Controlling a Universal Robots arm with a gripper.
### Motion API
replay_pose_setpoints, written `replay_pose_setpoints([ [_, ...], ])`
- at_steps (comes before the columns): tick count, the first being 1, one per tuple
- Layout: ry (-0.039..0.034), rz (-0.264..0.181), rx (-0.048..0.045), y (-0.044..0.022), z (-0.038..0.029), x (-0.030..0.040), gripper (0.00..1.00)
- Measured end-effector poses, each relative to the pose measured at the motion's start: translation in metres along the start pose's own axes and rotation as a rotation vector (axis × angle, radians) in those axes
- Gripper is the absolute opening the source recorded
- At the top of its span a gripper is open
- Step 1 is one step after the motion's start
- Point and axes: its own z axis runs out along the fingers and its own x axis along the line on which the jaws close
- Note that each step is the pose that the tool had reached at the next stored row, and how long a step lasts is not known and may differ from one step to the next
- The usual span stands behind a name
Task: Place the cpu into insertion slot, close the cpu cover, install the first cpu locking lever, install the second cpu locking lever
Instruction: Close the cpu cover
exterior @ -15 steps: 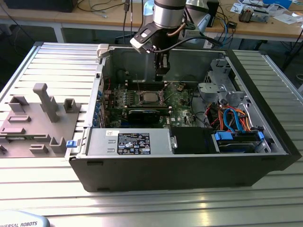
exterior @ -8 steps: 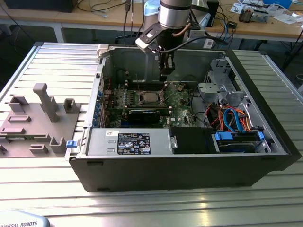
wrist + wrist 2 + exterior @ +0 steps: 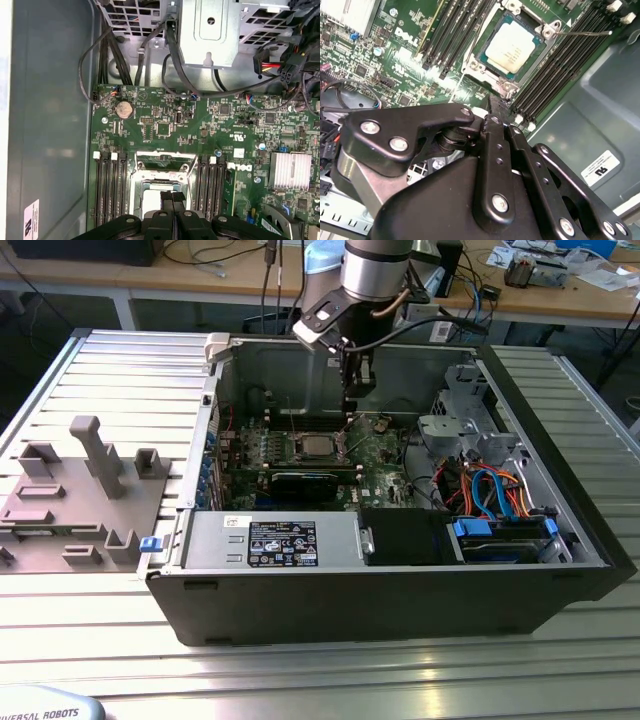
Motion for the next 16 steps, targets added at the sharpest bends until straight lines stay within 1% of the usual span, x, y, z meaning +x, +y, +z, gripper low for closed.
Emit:
replay_pose_setpoints([
  [5, 0.0001, 0.0, -0.0001, 0.0066, -0.0001, -0.0004, 0.11],
  [11, 0.0, 0.0, 0.0, 0.011, -0.0003, -0.0007, 0.11],
  [16, 0.0001, 0.0, 0.0, 0.0164, -0.0004, -0.001, 0.11],
])
